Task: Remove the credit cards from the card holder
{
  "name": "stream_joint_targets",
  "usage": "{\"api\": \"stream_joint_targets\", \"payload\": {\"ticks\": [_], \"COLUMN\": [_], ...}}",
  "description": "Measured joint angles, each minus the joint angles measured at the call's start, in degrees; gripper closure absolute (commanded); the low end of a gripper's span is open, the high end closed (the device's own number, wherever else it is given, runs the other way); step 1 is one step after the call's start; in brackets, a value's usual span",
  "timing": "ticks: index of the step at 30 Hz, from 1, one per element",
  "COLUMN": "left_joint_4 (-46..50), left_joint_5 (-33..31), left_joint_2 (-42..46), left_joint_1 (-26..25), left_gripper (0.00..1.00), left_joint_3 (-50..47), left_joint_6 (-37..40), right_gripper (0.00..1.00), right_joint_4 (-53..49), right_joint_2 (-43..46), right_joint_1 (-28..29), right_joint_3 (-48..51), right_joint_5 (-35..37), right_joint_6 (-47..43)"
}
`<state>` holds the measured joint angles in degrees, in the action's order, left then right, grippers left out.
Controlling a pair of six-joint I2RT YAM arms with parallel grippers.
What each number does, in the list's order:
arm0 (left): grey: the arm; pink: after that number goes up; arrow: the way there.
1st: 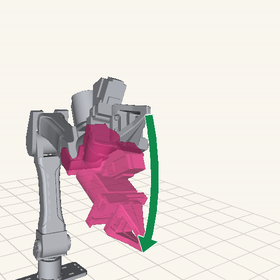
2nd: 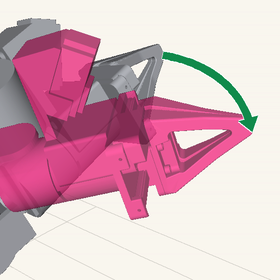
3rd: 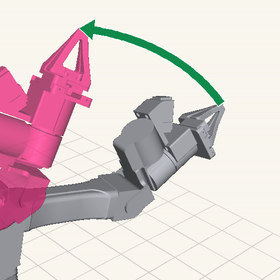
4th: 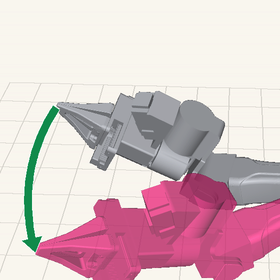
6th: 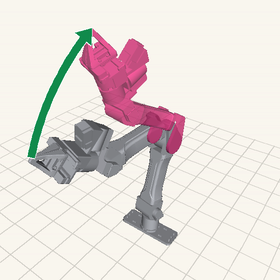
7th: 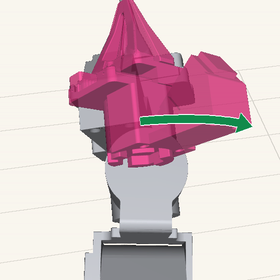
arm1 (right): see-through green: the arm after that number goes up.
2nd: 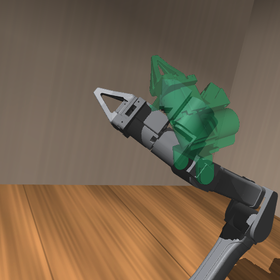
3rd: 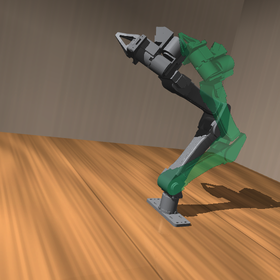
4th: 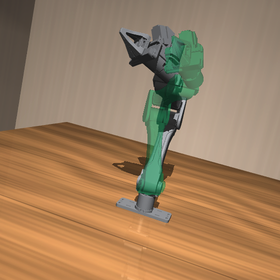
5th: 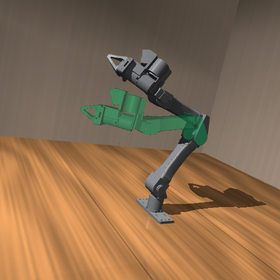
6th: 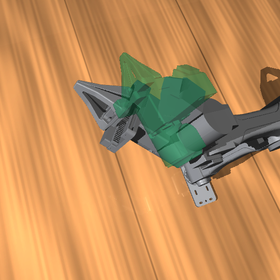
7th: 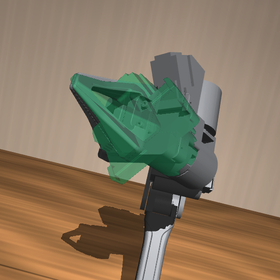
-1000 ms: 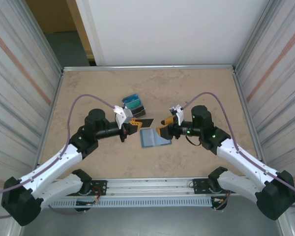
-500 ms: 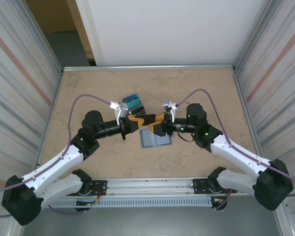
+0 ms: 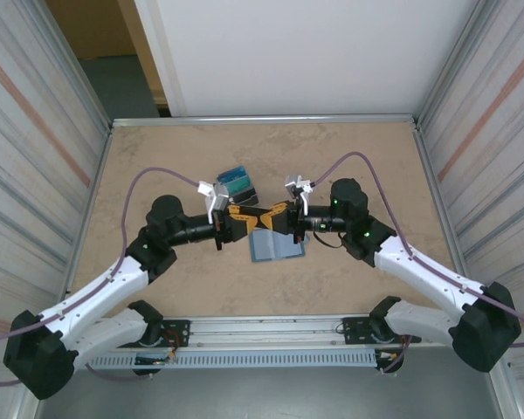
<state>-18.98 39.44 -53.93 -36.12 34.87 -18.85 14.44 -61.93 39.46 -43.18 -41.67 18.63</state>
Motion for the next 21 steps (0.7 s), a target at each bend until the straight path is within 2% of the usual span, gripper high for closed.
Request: {"api": "stream_joint_targets", "payload": {"ticks": [4, 9, 15, 21], "left_joint_4": [8.61, 22.43, 38.84, 52.09], "left_joint_5": [-0.13, -0.22, 0.68, 1.79], "left_joint_2": [-0.02, -1.14, -8.11, -14.43], "left_joint_1": [0.02, 0.50, 0.52, 0.26], "left_gripper": [0.58, 0.59, 0.58, 0.59], "left_joint_3": [4.50, 15.52, 28.50, 34.40], "left_joint_6": [4.96, 14.60, 27.17, 36.74], "right_gripper": [1.00, 1.00, 1.00, 1.00], "right_joint_4": [-6.29, -16.24, -24.61, -28.26], "right_joint_2": [1.68, 2.47, 2.47, 2.45], "right_joint_1": [0.28, 0.26, 0.17, 0.17], "right_joint_3": [-1.40, -4.28, -6.60, -6.88], "right_joint_5": [1.66, 2.38, 1.29, 0.83], "right_joint_6": [-3.37, -8.72, -13.64, -16.02]}}
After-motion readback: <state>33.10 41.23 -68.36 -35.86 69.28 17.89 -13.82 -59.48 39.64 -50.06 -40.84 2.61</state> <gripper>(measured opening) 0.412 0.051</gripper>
